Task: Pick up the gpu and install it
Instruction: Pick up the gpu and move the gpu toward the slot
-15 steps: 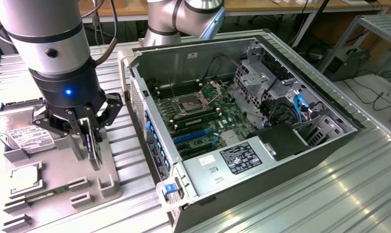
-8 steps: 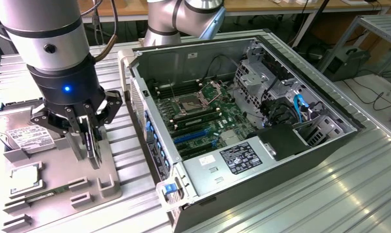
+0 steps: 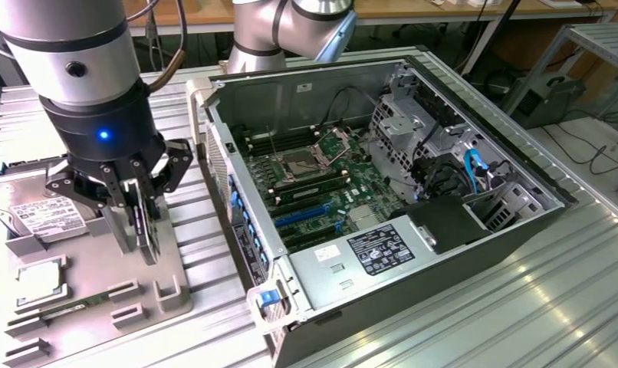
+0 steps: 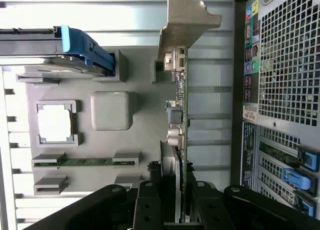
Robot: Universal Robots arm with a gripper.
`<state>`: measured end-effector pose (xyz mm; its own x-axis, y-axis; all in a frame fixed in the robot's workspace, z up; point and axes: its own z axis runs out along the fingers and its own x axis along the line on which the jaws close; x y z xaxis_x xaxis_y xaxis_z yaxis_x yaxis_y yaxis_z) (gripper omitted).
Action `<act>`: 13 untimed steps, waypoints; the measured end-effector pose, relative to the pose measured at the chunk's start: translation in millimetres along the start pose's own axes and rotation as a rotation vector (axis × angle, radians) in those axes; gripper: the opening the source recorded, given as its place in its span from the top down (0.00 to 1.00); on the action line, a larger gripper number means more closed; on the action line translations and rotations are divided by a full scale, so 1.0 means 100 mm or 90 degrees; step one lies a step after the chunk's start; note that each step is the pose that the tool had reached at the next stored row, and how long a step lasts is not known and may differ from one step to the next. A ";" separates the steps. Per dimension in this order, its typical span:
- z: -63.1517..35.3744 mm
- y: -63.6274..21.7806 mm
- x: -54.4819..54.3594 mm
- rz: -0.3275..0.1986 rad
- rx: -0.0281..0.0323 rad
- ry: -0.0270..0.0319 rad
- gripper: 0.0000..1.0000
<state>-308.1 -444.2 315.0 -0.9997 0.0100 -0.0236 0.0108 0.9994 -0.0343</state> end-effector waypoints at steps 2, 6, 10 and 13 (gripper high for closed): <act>-0.008 0.000 0.00 0.000 0.0001 0.0001 0.72; -0.036 -0.001 0.00 0.000 0.0001 0.0001 0.72; -0.071 -0.002 0.00 0.000 0.0000 0.0000 0.72; -0.093 -0.003 0.00 0.000 0.0002 0.0001 0.72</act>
<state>-308.1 -444.2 324.4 -0.9997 0.0100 -0.0234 0.0108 0.9993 -0.0346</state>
